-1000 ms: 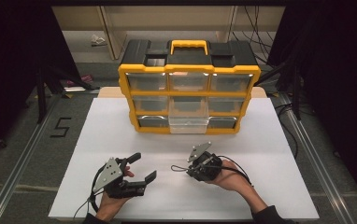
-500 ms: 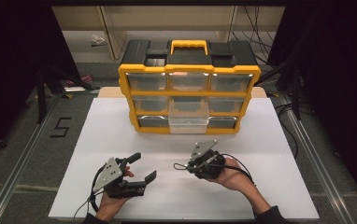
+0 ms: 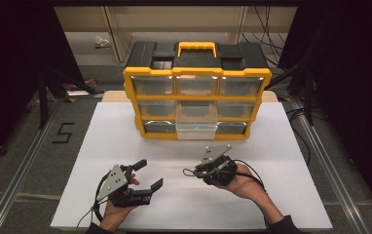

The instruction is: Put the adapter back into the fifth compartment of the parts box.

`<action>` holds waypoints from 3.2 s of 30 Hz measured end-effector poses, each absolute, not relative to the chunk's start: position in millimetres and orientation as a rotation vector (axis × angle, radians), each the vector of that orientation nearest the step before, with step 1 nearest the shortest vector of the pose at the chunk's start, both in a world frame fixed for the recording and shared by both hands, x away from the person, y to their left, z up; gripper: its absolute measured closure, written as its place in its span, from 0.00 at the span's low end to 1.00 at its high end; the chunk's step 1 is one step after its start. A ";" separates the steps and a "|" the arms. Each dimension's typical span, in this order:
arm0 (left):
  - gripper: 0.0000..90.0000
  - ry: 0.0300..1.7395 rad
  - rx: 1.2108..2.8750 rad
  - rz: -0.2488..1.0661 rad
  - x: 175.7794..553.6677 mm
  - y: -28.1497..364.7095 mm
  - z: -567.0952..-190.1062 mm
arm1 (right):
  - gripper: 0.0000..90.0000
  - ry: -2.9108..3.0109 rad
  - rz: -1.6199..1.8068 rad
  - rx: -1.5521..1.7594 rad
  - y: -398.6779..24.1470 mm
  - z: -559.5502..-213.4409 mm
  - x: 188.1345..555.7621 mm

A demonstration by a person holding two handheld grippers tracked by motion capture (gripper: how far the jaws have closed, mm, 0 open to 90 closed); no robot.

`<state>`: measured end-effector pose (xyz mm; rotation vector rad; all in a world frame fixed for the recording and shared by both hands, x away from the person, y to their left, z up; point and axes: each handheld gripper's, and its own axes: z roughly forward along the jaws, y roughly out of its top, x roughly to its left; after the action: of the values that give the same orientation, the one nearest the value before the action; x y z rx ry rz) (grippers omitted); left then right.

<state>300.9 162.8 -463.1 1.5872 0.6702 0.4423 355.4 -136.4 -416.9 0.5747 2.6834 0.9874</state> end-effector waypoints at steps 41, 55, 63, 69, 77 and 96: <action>0.18 0.673 1.584 0.445 301.4 162.6 -463.5 | 0.85 2.476 1.242 0.581 -147.3 -371.3 346.6; 0.18 0.673 1.585 0.446 301.4 162.7 -463.5 | 0.85 2.421 1.296 0.587 -150.7 -358.1 347.8; 0.18 0.674 1.584 0.447 301.3 162.8 -463.5 | 0.85 2.400 1.329 0.599 -152.7 -349.2 353.1; 0.18 0.675 1.583 0.446 301.5 162.8 -463.5 | 0.85 2.385 1.350 0.605 -153.4 -342.5 356.4; 0.18 0.674 1.583 0.446 301.5 162.8 -463.5 | 0.85 2.367 1.370 0.606 -153.3 -332.8 361.2; 0.18 0.675 1.582 0.446 301.6 162.9 -463.6 | 0.85 2.299 1.386 0.646 -153.5 -316.6 377.5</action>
<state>301.6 162.9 -463.6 1.5815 0.6754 0.4457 377.5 -153.5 -316.6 0.6455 2.2991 1.3862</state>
